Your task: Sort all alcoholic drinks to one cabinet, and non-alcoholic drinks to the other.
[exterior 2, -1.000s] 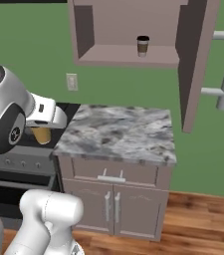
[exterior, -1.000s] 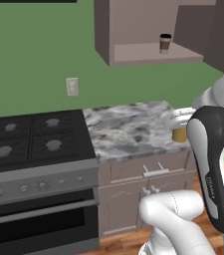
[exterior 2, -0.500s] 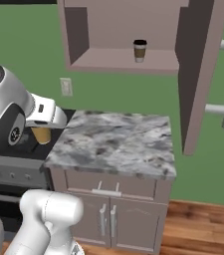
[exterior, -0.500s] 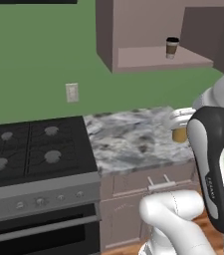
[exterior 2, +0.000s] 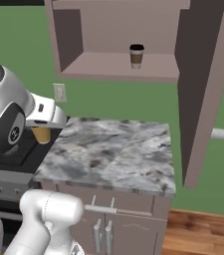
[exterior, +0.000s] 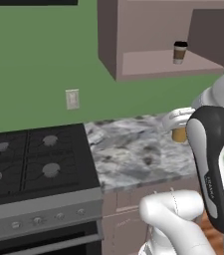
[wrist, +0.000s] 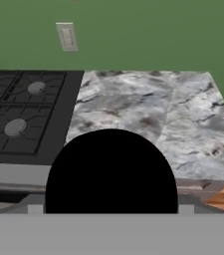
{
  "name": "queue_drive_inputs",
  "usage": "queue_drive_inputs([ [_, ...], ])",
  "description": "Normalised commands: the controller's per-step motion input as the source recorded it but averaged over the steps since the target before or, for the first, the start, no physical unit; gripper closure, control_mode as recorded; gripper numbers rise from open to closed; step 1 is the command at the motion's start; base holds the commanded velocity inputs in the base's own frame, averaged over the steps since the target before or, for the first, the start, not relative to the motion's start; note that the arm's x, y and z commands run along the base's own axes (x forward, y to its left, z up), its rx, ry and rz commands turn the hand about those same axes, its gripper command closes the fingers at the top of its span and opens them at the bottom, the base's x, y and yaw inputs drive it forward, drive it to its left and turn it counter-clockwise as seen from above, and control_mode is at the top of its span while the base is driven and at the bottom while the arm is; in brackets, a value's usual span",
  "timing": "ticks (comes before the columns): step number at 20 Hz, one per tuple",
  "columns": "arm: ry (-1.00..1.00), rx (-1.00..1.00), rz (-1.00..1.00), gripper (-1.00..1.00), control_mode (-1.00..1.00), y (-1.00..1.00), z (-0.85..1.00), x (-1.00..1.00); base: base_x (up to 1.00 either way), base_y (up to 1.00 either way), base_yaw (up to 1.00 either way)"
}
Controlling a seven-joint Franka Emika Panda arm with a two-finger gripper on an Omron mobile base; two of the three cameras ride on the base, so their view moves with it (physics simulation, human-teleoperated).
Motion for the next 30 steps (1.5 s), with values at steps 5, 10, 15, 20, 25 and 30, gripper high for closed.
queue_drive_inputs([
  [5, 0.0, 0.0, 0.0, 1.0, 1.0, 0.0, 0.0, 0.0, 0.38, -0.34, 0.0],
  [10, 0.0, 0.0, 0.0, 1.0, 1.0, 0.0, 0.0, 0.0, 0.39, -0.31, 0.0],
  [15, 0.0, 0.0, 0.0, 1.0, 1.0, 0.0, 0.0, 0.0, 0.4, -0.26, 0.0],
  [20, 0.0, 0.0, 0.0, 1.0, 1.0, 0.0, 0.0, 0.0, 0.26, -0.14, 0.0],
  [25, 0.0, 0.0, 0.0, 1.0, 1.0, 0.0, 0.0, 0.0, 0.0, 0.0, 0.0],
  [30, 0.0, 0.0, 0.0, 1.0, 1.0, 0.0, 0.0, 0.0, 0.0, 0.0, 0.0],
])
